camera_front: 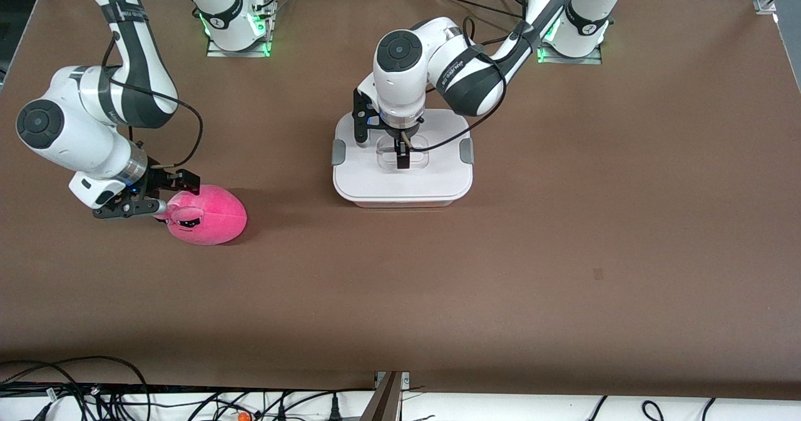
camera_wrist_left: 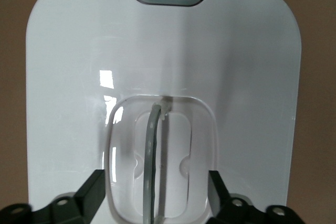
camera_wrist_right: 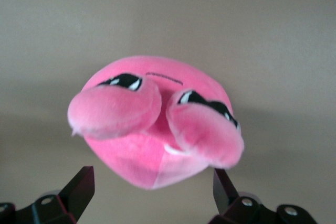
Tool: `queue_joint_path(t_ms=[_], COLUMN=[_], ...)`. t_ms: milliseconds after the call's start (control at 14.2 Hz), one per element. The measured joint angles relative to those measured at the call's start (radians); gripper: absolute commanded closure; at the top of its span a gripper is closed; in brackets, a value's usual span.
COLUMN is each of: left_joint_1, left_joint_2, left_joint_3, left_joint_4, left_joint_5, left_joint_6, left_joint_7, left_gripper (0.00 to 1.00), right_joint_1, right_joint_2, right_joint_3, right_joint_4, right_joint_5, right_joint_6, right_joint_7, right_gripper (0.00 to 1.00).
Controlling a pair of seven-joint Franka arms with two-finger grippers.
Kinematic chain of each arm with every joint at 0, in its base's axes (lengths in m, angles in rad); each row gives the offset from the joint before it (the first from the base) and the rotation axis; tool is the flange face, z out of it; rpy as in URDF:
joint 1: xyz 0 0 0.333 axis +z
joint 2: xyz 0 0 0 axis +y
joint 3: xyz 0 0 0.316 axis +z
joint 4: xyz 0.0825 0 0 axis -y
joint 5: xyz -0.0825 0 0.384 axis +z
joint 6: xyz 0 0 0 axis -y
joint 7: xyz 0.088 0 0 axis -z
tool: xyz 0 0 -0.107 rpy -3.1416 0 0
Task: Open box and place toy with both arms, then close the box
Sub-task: 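Grasp the lid handle with the left gripper while the right gripper grasps the toy, then lift the lid off with the left gripper while the right gripper lifts the toy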
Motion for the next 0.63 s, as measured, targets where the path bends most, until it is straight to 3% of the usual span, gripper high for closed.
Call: queue_joint_path(t_ms=[70,140,351,421,632], left_joint_1=[0.001,0.002,0.002,0.002,0.003], left_joint_2=[0.000,0.000,-0.001,-0.001,-0.011], left_joint_3=[0.003,0.006,0.007,0.008,0.007], left_joint_4=[0.002,0.003,0.007,0.008,0.009], left_joint_5=[0.000,0.000,0.000,0.000,0.000], left_joint_6=[0.000,0.000,0.000,0.000,-0.005], left_joint_7=[0.020,0.027,0.027,0.027,0.027], left_gripper=[0.91,0.98,1.00,1.00,1.00], right_joint_1=[0.000,0.000,0.000,0.000,0.000], right_joint_2=[0.008,0.013,0.029,0.036,0.051], right_joint_3=[0.000,0.000,0.000,0.000,0.000], right_joint_4=[0.000,0.000,0.000,-0.001,-0.001], right_joint_5=[0.002,0.008,0.039,0.044,0.045], right_joint_6=[0.016,0.026,0.050,0.060,0.074], right_joint_7=[-0.001,-0.002,-0.021,-0.026,-0.042], right_gripper=[0.00,0.00,0.00,0.09,0.71])
